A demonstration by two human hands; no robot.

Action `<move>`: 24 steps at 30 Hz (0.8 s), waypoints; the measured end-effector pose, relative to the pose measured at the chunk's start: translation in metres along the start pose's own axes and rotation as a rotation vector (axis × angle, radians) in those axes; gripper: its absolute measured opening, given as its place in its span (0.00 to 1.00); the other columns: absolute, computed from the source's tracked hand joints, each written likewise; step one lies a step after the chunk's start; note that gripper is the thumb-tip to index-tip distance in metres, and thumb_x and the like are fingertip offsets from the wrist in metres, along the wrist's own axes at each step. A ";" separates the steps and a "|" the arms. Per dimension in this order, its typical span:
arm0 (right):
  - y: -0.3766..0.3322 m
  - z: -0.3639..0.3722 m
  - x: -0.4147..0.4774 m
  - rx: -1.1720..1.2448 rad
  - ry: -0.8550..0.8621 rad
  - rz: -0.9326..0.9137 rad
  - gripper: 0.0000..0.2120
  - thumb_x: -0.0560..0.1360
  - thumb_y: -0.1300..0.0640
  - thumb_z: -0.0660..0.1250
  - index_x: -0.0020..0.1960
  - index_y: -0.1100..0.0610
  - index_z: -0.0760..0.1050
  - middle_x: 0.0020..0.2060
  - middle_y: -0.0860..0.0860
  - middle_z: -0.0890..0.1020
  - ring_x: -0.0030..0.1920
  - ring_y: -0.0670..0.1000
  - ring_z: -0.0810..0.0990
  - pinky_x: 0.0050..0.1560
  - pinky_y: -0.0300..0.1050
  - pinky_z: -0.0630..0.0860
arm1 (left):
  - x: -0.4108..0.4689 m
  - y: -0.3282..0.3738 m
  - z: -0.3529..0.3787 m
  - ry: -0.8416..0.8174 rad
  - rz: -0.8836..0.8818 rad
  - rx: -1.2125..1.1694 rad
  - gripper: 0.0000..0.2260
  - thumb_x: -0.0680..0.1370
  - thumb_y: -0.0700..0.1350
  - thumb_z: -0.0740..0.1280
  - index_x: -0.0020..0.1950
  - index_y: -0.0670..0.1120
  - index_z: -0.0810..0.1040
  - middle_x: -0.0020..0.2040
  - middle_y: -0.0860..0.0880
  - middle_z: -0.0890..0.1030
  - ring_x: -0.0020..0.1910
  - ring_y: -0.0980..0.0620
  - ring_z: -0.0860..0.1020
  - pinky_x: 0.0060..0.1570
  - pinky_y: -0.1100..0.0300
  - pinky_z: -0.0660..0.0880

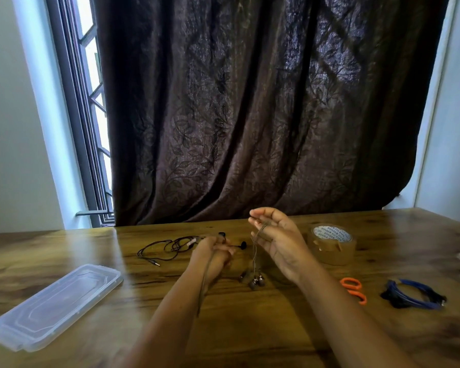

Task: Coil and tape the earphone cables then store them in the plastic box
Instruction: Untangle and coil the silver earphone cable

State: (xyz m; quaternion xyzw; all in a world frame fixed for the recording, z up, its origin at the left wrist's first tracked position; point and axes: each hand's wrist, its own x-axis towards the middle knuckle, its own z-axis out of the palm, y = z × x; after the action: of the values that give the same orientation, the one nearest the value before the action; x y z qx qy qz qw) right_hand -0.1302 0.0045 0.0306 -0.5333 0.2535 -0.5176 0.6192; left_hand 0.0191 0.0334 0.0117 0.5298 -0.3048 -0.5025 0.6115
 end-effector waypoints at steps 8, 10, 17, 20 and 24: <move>-0.006 0.001 -0.009 -0.100 -0.129 -0.067 0.22 0.69 0.48 0.73 0.61 0.44 0.73 0.68 0.44 0.70 0.60 0.40 0.71 0.67 0.53 0.65 | 0.000 -0.010 0.000 0.055 0.041 0.448 0.09 0.79 0.35 0.58 0.40 0.41 0.71 0.41 0.42 0.74 0.39 0.47 0.72 0.39 0.55 0.69; -0.006 0.003 -0.011 -0.151 -0.179 -0.053 0.27 0.64 0.42 0.73 0.62 0.40 0.72 0.70 0.45 0.67 0.65 0.42 0.67 0.69 0.51 0.60 | 0.000 -0.011 -0.002 0.064 0.181 0.962 0.02 0.76 0.43 0.67 0.47 0.45 0.77 0.47 0.46 0.77 0.46 0.48 0.76 0.49 0.57 0.74; -0.007 0.005 -0.013 -0.198 -0.242 0.023 0.45 0.50 0.18 0.62 0.63 0.38 0.70 0.71 0.45 0.67 0.73 0.52 0.60 0.72 0.60 0.50 | -0.012 -0.011 -0.006 0.145 0.371 1.380 0.08 0.75 0.50 0.67 0.54 0.55 0.80 0.55 0.52 0.78 0.57 0.51 0.74 0.54 0.55 0.77; -0.007 0.007 -0.012 -0.253 -0.178 0.053 0.36 0.64 0.22 0.51 0.63 0.41 0.71 0.70 0.46 0.70 0.73 0.54 0.62 0.71 0.60 0.53 | -0.019 -0.012 -0.001 0.117 0.529 1.485 0.10 0.76 0.48 0.66 0.57 0.52 0.79 0.60 0.52 0.73 0.63 0.50 0.66 0.56 0.56 0.74; -0.007 0.008 -0.009 -0.332 -0.074 0.029 0.31 0.68 0.31 0.49 0.58 0.47 0.77 0.66 0.46 0.73 0.69 0.50 0.67 0.66 0.54 0.60 | -0.022 -0.010 0.006 0.094 0.710 1.524 0.15 0.76 0.42 0.63 0.61 0.55 0.77 0.60 0.54 0.75 0.57 0.53 0.74 0.53 0.58 0.76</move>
State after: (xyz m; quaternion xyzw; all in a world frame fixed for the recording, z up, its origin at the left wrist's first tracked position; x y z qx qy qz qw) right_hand -0.1288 0.0164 0.0374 -0.6433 0.3199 -0.4398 0.5389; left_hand 0.0042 0.0532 0.0070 0.6907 -0.6834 0.0855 0.2204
